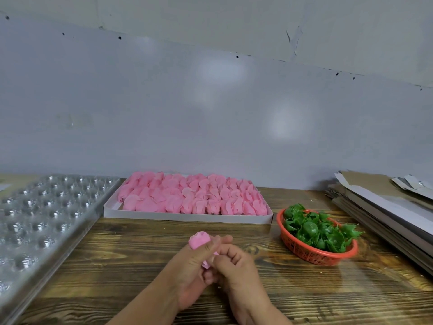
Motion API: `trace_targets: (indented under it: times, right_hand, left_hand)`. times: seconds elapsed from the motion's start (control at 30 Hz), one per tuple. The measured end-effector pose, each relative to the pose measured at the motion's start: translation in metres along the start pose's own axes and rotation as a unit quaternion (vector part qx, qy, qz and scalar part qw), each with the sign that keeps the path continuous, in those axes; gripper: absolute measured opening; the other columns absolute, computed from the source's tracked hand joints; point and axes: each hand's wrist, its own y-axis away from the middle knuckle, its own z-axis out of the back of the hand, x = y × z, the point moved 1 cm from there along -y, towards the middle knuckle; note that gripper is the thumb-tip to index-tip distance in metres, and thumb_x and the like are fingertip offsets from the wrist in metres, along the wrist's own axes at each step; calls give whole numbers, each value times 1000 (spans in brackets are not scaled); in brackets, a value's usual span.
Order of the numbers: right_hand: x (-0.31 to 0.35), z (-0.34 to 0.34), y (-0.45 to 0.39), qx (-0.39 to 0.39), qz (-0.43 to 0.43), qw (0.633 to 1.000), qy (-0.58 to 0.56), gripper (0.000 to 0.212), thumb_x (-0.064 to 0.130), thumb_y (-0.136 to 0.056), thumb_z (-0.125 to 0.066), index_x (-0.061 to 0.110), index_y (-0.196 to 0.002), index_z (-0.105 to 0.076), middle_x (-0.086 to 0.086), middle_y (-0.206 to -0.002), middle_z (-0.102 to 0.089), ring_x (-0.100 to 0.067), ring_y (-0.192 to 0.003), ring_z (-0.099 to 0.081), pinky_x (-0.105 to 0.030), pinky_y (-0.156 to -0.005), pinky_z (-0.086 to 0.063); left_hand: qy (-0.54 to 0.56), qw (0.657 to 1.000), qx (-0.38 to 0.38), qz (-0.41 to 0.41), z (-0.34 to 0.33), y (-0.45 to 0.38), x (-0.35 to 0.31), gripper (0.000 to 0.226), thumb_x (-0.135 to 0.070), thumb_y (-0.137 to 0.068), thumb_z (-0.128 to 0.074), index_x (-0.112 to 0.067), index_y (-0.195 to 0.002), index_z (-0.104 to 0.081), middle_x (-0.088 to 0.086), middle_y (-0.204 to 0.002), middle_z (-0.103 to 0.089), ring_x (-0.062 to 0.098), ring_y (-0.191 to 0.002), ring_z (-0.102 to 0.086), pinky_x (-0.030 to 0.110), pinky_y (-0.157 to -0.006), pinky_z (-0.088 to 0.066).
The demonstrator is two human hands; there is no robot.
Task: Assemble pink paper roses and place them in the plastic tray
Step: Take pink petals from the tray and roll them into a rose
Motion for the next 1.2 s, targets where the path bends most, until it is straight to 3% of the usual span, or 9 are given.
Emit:
trace_targets:
  times: [0.17, 0.37, 0.57, 0.63, 0.73, 0.8, 0.9, 1.03, 1.2]
  right_hand:
    - [-4, -3, 1, -54, 75, 986, 137, 28, -10, -69, -73, 2, -89, -57, -3, -66, -62, -9, -60, -53, -19, -59, -45]
    - [1, -3, 2, -56, 89, 987, 123, 13, -11, -74, -68, -1, -80, -62, -4, -59, -58, -8, -53, -49, -18, -53, -41]
    - [5, -2, 1, 50, -63, 996, -39, 15, 0, -75, -68, 7, -62, -68, -15, -61, -62, -13, -45, -54, -22, -47, -48]
    - [6, 0, 2, 61, -94, 992, -60, 7, 5, -71, -67, 4, -64, -66, -15, -63, -63, -13, -45, -55, -22, -47, -50]
    - [7, 3, 1, 56, -92, 994, 3, 12, 6, -81, -65, 4, -70, -66, -13, -64, -65, -13, -47, -57, -21, -47, -49]
    - [11, 8, -1, 20, -61, 996, 65, 11, 8, -84, -66, 5, -74, -66, -10, -63, -66, -13, -46, -57, -20, -44, -46]
    - [28, 30, -7, -100, 10, 984, 146, 4, 3, -81, -69, 3, -79, -65, -8, -59, -64, -9, -42, -54, -20, -42, -43]
    - [69, 84, -16, -249, 100, 909, 317, 5, 3, -78, -72, 3, -81, -68, -13, -70, -64, -20, -63, -59, -29, -59, -45]
    - [95, 150, -19, -385, 8, 706, 595, 33, 34, -82, -69, 16, -109, -65, -2, -90, -66, -27, -89, -60, -34, -74, -45]
  left_hand:
    - [44, 999, -4, 0, 4, -5, -1, 34, -23, -72, -68, 4, -93, -75, 24, -92, -69, 30, -79, -68, 38, -76, -58]
    - [27, 1000, 9, 5, 2, -4, 1, 45, -20, -71, -69, 6, -108, -67, 24, -94, -68, 30, -82, -69, 36, -74, -57]
    - [-58, 998, 33, 13, 7, 0, 1, 74, -42, -48, -94, 0, -105, -73, 0, -48, -40, 8, -39, -34, 21, -42, -27]
    - [-68, 997, 30, 20, 9, -2, 3, 61, -40, -64, -82, -1, -108, -71, -2, -45, -37, 9, -39, -32, 22, -42, -27]
    - [-38, 999, 21, 32, 10, -3, 3, 56, -38, -72, -66, 3, -111, -68, 4, -55, -35, 14, -42, -34, 25, -45, -31]
    - [-3, 999, 25, 31, 11, -3, -1, 52, -35, -74, -65, 4, -108, -68, 14, -71, -54, 21, -50, -49, 30, -52, -43]
    - [8, 1000, 5, 17, 17, -2, -7, 25, -30, -77, -63, -7, -88, -62, 15, -108, -72, 23, -90, -72, 43, -81, -49]
    - [12, 1000, -18, 15, 22, -3, -9, 21, -23, -73, -67, -6, -84, -59, 14, -96, -73, 25, -96, -72, 43, -84, -50]
    - [-1, 1000, -20, 21, 22, -3, -6, 20, -19, -69, -71, -4, -74, -60, 9, -66, -63, 25, -79, -72, 41, -77, -56]
